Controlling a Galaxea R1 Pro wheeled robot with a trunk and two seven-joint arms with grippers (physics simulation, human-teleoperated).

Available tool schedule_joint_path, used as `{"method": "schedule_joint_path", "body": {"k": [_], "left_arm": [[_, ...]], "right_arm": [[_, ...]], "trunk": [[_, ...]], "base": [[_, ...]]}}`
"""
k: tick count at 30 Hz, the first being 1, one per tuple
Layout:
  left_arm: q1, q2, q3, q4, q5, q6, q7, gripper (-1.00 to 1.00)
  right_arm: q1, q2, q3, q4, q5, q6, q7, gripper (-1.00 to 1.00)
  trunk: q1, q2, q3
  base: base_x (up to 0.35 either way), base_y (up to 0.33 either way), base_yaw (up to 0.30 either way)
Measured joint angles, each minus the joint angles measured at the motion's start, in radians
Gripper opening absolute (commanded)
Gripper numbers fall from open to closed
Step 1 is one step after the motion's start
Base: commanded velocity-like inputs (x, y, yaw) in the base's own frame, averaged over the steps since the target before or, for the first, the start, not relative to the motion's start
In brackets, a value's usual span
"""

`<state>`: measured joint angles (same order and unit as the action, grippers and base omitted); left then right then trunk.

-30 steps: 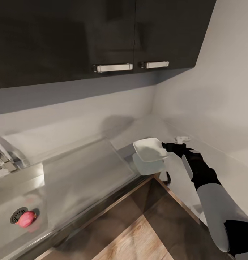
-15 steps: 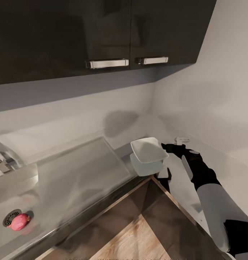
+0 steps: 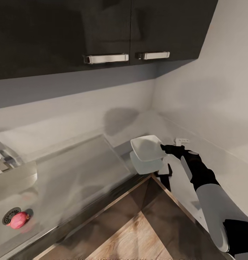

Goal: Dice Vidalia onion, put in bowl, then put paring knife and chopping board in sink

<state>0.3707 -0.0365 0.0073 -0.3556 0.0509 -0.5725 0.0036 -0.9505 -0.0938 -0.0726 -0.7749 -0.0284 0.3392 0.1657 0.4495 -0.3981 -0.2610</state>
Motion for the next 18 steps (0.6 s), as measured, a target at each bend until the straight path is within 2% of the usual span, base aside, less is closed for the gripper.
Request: {"method": "schedule_joint_path", "body": {"k": [10, 18], "left_arm": [[0.000, 0.000, 0.000, 0.001, 0.000, 0.000, 0.000, 1.00], [0.000, 0.000, 0.000, 0.001, 0.001, 0.000, 0.000, 1.00]], "right_arm": [[0.000, 0.000, 0.001, 0.001, -0.001, 0.000, 0.002, 1.00], [0.000, 0.001, 0.002, 0.011, 0.000, 0.000, 0.033, 1.00]], "trunk": [[0.000, 0.000, -0.016], [0.000, 0.000, -0.029]], "base": [[0.000, -0.045, 0.000], [0.000, -0.002, 0.000]]}}
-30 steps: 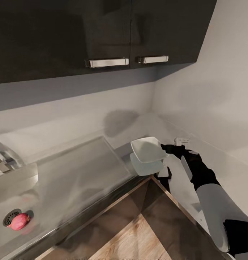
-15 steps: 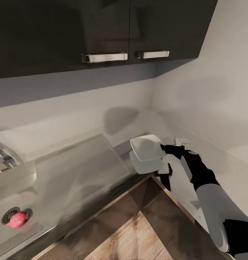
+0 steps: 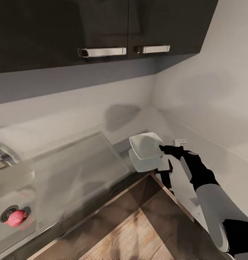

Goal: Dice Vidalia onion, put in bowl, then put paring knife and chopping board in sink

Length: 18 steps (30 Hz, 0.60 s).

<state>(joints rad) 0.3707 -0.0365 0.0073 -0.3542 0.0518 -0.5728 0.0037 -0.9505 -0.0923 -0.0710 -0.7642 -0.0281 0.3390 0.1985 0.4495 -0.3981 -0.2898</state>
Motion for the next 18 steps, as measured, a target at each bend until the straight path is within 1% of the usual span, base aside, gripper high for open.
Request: {"method": "schedule_joint_path", "body": {"k": [18], "left_arm": [[0.000, 0.000, 0.000, 0.000, 0.000, 0.000, 0.000, 1.00]], "right_arm": [[0.000, 0.000, 0.000, 0.003, -0.001, -0.001, 0.002, 1.00]], "trunk": [[0.000, 0.000, -0.029]], "base": [[0.000, 0.010, 0.000]]}}
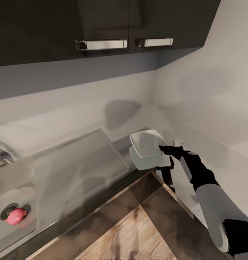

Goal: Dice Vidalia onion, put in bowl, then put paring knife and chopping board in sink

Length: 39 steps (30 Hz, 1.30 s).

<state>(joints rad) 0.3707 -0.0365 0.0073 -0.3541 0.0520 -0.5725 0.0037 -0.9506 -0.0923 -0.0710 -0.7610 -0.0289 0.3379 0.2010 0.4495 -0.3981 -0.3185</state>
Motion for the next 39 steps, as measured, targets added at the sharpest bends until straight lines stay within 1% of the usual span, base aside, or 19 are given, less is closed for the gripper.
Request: {"method": "schedule_joint_path", "body": {"k": [9, 10, 28, 39], "left_arm": [[0.000, 0.000, 0.000, 0.000, 0.000, 0.000, 0.000, 1.00], [0.000, 0.000, 0.000, 0.000, 0.000, 0.000, 0.000, 1.00], [0.000, 0.000, 0.000, 0.000, 0.000, 0.000, 0.000, 1.00], [0.000, 0.000, 0.000, 0.001, 0.000, 0.000, 0.000, 1.00]], "right_arm": [[0.000, 0.000, 0.000, 0.000, 0.000, -0.002, 0.000, 1.00], [0.000, 0.000, 0.000, 0.000, 0.000, -0.003, 0.000, -1.00], [0.000, 0.000, 0.000, 0.000, 0.000, -0.004, -0.001, -1.00], [0.000, 0.000, 0.000, 0.000, 0.001, -0.005, -0.002, -1.00]], "trunk": [[0.000, 0.000, -0.011], [0.000, 0.000, -0.011], [0.000, 0.000, -0.010], [0.000, 0.000, 0.006]], "base": [[0.000, 0.000, 0.000], [0.000, 0.000, 0.000], [0.000, 0.000, 0.000], [-0.015, 0.000, 0.000]]}}
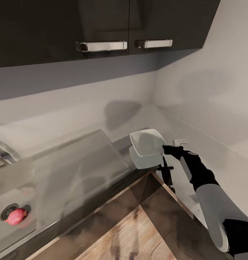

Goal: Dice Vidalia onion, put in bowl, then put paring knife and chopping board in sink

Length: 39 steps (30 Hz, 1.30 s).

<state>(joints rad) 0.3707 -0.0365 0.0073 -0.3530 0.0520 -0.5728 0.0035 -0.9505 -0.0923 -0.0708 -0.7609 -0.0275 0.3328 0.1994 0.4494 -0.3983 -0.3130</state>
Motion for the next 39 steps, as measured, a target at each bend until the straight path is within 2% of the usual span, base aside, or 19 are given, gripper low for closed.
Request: {"method": "schedule_joint_path", "body": {"k": [19, 39], "left_arm": [[0.000, 0.000, 0.000, 0.000, 0.000, 0.000, 0.000, 1.00], [0.000, 0.000, 0.000, 0.001, 0.000, 0.000, 0.000, 1.00]], "right_arm": [[0.000, 0.000, 0.000, 0.000, -0.001, 0.000, 0.000, -1.00], [0.000, 0.000, 0.000, 0.000, -0.001, 0.000, 0.000, -1.00]], "trunk": [[0.000, 0.000, 0.030], [0.000, 0.000, 0.062]], "base": [[-0.298, 0.000, 0.000], [-0.029, 0.000, 0.000]]}}
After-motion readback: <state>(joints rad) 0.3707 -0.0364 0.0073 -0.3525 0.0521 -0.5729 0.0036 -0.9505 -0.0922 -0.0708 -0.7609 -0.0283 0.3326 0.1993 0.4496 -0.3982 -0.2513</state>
